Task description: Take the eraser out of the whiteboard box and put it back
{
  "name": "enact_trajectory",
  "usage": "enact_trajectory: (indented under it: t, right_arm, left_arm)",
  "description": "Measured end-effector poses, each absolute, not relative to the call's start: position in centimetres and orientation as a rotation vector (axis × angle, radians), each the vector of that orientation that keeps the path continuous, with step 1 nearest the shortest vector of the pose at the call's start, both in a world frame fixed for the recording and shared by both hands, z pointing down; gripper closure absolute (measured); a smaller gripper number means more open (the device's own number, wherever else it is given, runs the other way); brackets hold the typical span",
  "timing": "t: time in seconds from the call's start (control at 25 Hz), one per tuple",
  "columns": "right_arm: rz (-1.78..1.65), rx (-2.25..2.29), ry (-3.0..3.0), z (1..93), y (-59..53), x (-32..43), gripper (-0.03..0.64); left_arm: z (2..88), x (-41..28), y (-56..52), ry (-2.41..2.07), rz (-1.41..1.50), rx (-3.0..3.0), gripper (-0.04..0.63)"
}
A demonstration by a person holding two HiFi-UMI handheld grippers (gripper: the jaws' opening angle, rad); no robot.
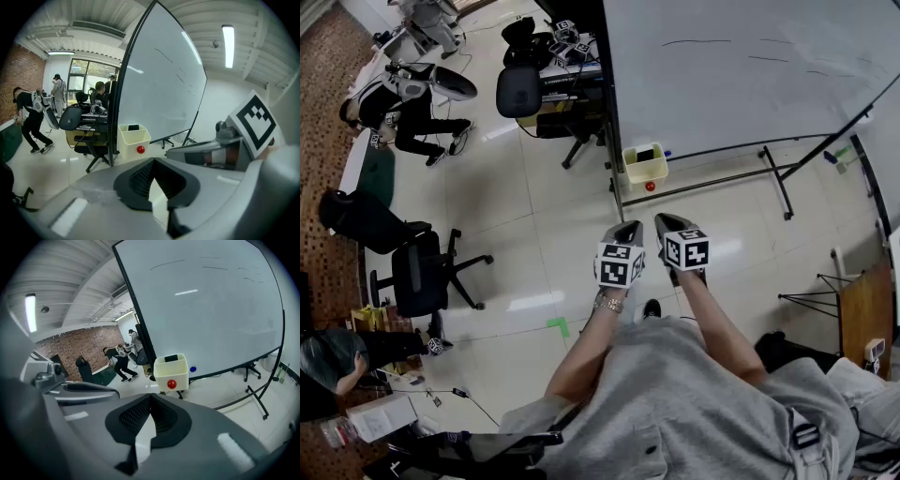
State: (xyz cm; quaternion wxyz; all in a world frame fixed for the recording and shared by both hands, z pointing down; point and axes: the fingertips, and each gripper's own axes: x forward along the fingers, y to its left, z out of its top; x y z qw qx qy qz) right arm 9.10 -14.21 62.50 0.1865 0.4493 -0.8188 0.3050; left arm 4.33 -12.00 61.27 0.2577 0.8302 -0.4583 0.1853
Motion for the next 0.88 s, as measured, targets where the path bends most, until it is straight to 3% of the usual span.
enact_trajectory:
  t: [0.28, 0.4, 0.56, 0.88]
  right_arm:
    - [0.685, 1.301, -2.263, 61.5, -24.5, 6.2, 0.594]
    - [0.641, 1.271, -2.218, 62.0, -28.1, 5.1, 0.466]
    - [0.665, 1.272, -2.148, 63.0, -31.9, 4.9, 0.381]
    - [0.738, 1.301, -2.026, 65.1, -35.4, 6.9, 0.351]
  left_arm:
    - [59.7, -1.4, -21.2, -1.288, 0.417, 2.282, 0.592]
    - [59.5, -3.9, -23.7, -1.307, 0.382, 2.255, 0.592]
    - [60.4, -5.8, -25.2, -1.307, 0.401, 2.229, 0.592]
    - [60.9, -6.0, -27.1, -1.301, 0.411, 2.218, 0.592]
